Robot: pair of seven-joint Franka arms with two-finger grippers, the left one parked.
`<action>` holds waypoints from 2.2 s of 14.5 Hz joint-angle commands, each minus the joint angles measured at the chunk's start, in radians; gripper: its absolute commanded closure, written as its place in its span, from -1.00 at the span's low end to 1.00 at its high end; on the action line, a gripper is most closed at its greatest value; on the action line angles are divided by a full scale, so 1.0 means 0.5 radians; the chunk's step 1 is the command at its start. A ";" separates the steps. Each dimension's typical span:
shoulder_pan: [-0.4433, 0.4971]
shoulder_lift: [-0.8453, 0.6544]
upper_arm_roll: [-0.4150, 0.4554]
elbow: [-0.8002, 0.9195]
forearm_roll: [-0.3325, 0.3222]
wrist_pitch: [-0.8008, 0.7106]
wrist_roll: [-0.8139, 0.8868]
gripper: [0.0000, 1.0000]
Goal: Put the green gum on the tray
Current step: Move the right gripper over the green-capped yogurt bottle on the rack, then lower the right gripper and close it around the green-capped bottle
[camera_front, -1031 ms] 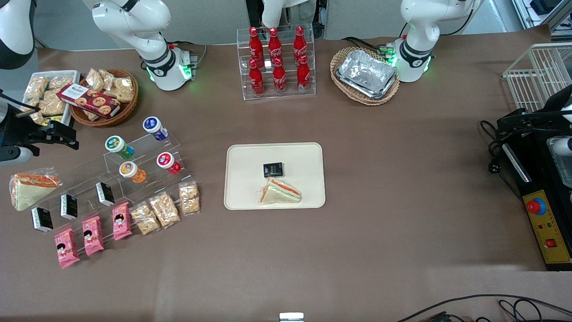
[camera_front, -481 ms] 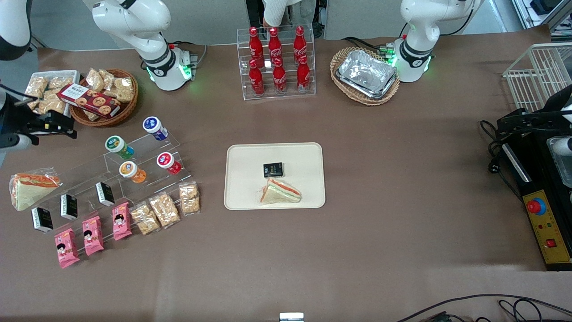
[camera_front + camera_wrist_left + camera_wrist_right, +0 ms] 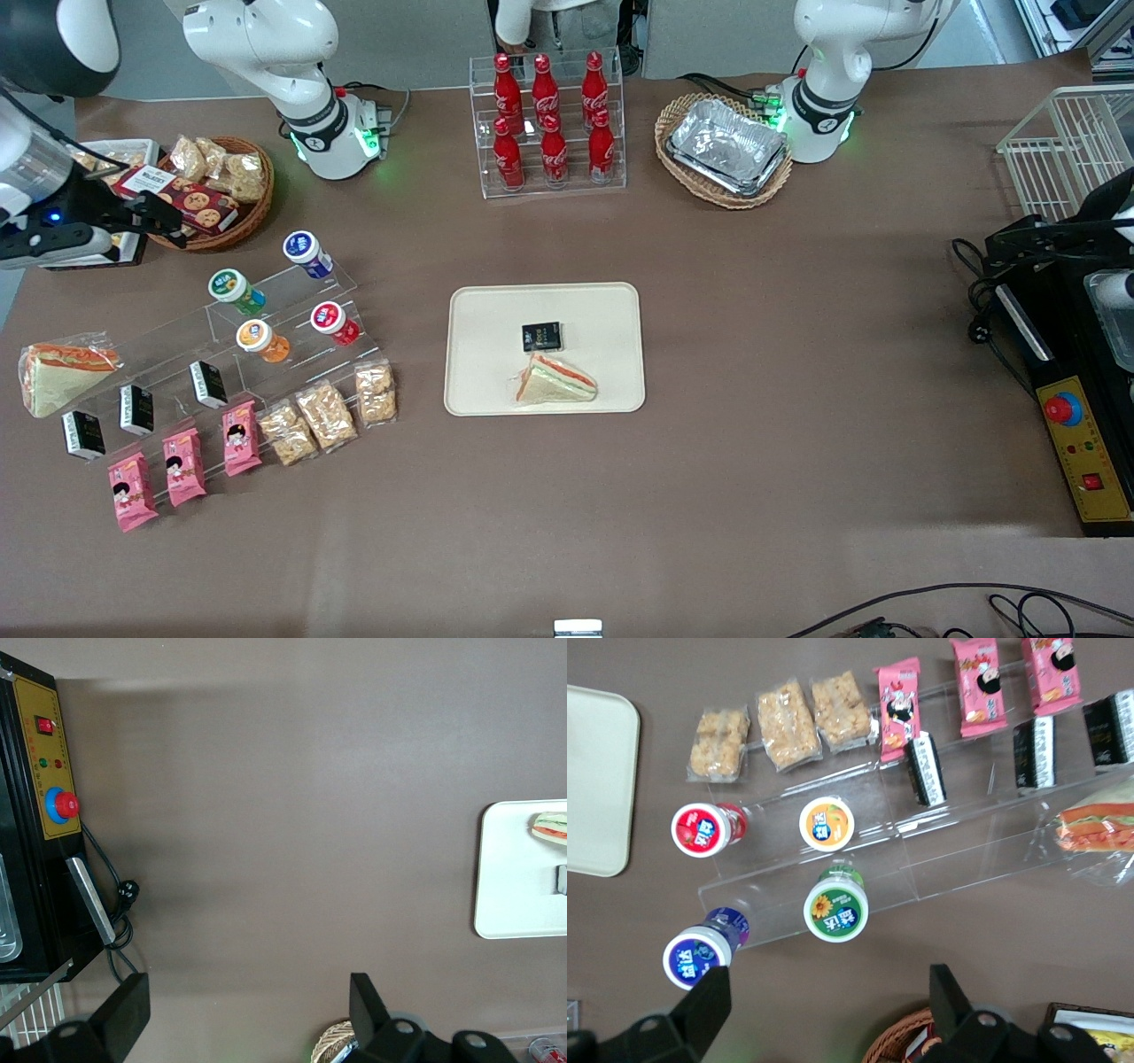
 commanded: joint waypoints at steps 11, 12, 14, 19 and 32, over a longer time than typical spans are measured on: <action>-0.009 -0.014 -0.020 -0.707 0.040 0.923 -0.041 -1.00; -0.009 0.001 -0.020 -0.729 0.040 0.969 -0.041 -1.00; -0.009 0.032 -0.020 -0.759 0.037 1.040 -0.044 -1.00; -0.009 0.075 -0.020 -0.815 0.037 1.166 -0.044 -1.00; -0.003 0.099 -0.020 -0.870 0.037 1.249 -0.041 -0.67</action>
